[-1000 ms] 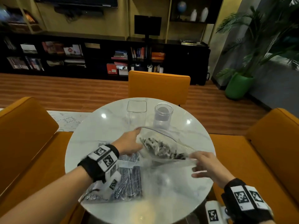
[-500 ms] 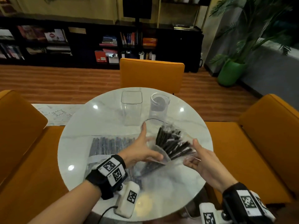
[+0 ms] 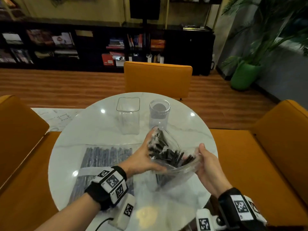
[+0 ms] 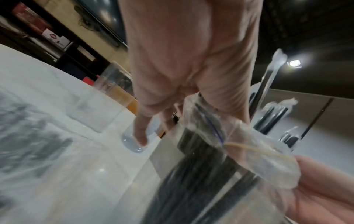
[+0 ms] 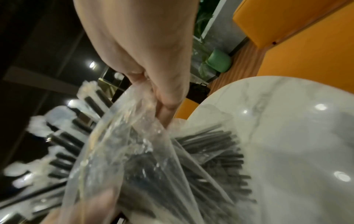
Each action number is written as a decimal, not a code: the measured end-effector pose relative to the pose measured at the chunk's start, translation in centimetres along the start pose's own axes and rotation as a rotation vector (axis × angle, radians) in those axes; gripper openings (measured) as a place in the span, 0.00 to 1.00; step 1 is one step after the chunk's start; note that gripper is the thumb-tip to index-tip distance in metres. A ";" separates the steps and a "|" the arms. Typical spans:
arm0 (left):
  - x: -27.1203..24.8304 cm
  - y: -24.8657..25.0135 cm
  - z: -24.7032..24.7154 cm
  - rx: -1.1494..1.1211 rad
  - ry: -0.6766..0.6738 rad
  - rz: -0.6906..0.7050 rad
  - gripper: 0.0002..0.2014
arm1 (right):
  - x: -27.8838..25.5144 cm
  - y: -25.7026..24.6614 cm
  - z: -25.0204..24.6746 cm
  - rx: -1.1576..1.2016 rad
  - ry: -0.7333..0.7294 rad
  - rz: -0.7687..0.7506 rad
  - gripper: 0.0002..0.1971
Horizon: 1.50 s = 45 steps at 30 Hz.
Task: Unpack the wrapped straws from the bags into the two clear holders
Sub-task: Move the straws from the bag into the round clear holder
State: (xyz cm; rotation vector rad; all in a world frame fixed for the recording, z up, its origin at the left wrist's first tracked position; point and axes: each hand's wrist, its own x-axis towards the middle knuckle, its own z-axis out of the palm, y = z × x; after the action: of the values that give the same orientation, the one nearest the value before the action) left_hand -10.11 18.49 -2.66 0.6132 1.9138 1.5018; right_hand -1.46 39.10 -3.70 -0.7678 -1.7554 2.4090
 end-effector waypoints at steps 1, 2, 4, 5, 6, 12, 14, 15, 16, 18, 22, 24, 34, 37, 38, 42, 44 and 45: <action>0.9 0.4 0.6 -0.051 0.037 0.055 0.61 | 0.9 -0.2 -0.5 -0.001 0.010 -0.009 0.28; 1.8 0.6 1.2 -0.098 0.087 0.105 0.58 | 2.0 -0.5 -1.2 0.010 0.024 -0.020 0.31; 3.4 0.8 2.2 -0.153 0.204 0.165 0.51 | 3.8 -1.3 -2.6 0.037 0.043 -0.026 0.29; 4.0 0.4 2.6 -0.156 0.262 0.177 0.48 | 4.6 -1.6 -3.3 0.016 0.037 -0.027 0.26; 4.6 -0.1 2.8 -0.158 0.317 0.168 0.47 | 5.4 -1.7 -3.9 -0.030 0.021 -0.022 0.23; 5.2 -4.0 4.4 -0.136 0.360 -0.015 0.56 | 8.5 -0.4 -4.0 -0.268 -0.290 0.113 0.14; 5.6 -4.2 4.9 -0.164 0.350 -0.056 0.57 | 9.3 -0.4 -3.4 -0.275 -0.305 0.105 0.14; 5.9 -4.1 5.0 -0.177 0.379 -0.067 0.56 | 9.7 -0.5 -3.2 -0.256 -0.308 0.114 0.14; 6.2 -4.0 5.0 -0.180 0.425 -0.071 0.53 | 10.1 -0.6 -3.2 -0.245 -0.307 0.120 0.15; 6.5 -3.6 4.4 -0.150 0.506 -0.077 0.46 | 10.9 -1.1 -3.2 -0.285 -0.268 0.084 0.15; 5.9 -3.1 2.5 -0.109 0.583 -0.105 0.37 | 10.1 -3.5 -3.9 -0.471 -0.014 -0.318 0.19; 5.6 -2.6 1.8 -0.115 0.610 -0.101 0.36 | 8.8 -4.9 -3.4 -0.435 -0.070 -0.481 0.23; 5.9 -1.8 2.5 -0.280 0.734 0.048 0.28 | 9.8 -2.5 4.0 -0.392 -0.418 -0.270 0.65; 5.9 -2.4 2.4 -0.275 0.730 0.054 0.26 | 10.9 -1.2 4.8 -0.305 -0.250 -0.235 0.60; 5.9 -2.6 2.3 -0.270 0.726 0.052 0.26 | 11.2 -0.9 4.9 -0.250 -0.193 -0.213 0.54; 5.5 -2.3 1.5 -0.230 0.735 0.070 0.26 | 11.8 -1.0 4.8 -0.240 -0.091 -0.256 0.15; 5.5 -1.9 0.9 -0.221 0.712 0.073 0.26 | 11.6 -1.4 4.9 -0.292 -0.093 -0.341 0.10; 5.5 -1.8 0.6 -0.217 0.684 0.069 0.27 | 11.5 -1.7 5.0 -0.285 -0.098 -0.366 0.09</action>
State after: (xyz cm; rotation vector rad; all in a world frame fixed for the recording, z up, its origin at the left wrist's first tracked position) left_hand -13.53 22.26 -5.49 0.0553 2.1697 2.1194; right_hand -14.05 39.15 -5.13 -0.3104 -2.0904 2.0166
